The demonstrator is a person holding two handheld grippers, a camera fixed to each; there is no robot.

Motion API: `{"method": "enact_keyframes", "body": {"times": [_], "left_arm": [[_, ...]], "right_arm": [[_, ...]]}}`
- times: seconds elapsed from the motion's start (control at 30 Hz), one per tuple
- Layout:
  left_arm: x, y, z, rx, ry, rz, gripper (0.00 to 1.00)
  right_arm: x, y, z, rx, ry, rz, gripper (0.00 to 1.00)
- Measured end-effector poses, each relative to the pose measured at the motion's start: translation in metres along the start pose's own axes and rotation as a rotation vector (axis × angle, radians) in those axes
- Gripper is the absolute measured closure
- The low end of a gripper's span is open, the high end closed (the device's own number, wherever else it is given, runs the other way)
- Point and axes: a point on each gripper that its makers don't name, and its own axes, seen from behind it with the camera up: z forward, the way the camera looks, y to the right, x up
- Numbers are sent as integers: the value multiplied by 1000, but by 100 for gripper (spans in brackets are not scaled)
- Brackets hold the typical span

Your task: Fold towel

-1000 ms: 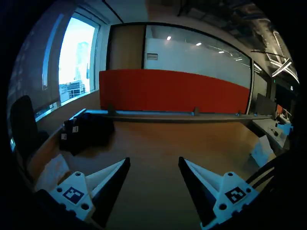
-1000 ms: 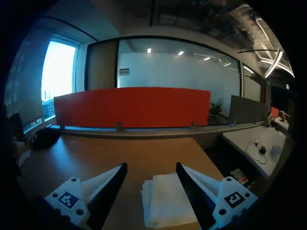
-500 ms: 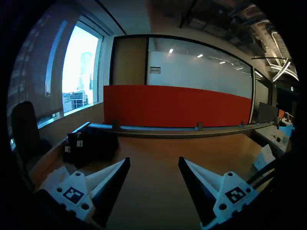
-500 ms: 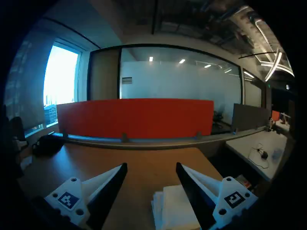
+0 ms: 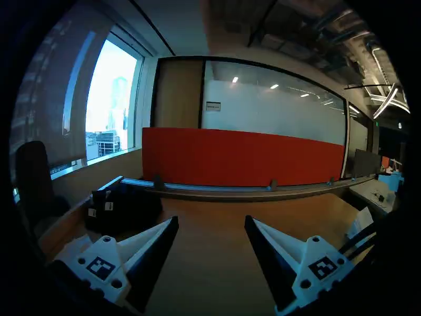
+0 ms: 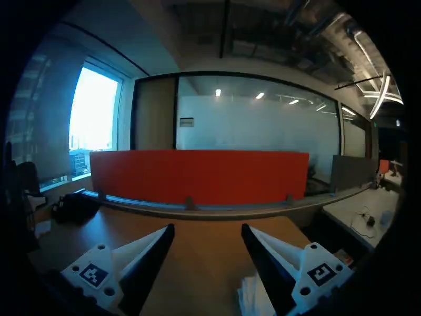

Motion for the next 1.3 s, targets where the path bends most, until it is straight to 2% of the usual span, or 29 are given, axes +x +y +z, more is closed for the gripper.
{"method": "enact_keyframes", "body": {"times": [0.2,0.3,0.7,1.0,1.3], "left_arm": [[8,-1,-1,-9,20,9,7],[10,-2,0,-9,25,11,7],[13,-9,-1,8,36,8,7],[8,-15,2,16,45,36,7],[-9,-29,0,32,72,52,7]], "right_arm": [[9,-27,4,22,23,15,2],[11,-33,6,18,32,18,2],[16,-37,7,-1,21,18,2],[31,-35,2,-26,22,38,2],[38,-45,-5,-36,34,89,2]]}}
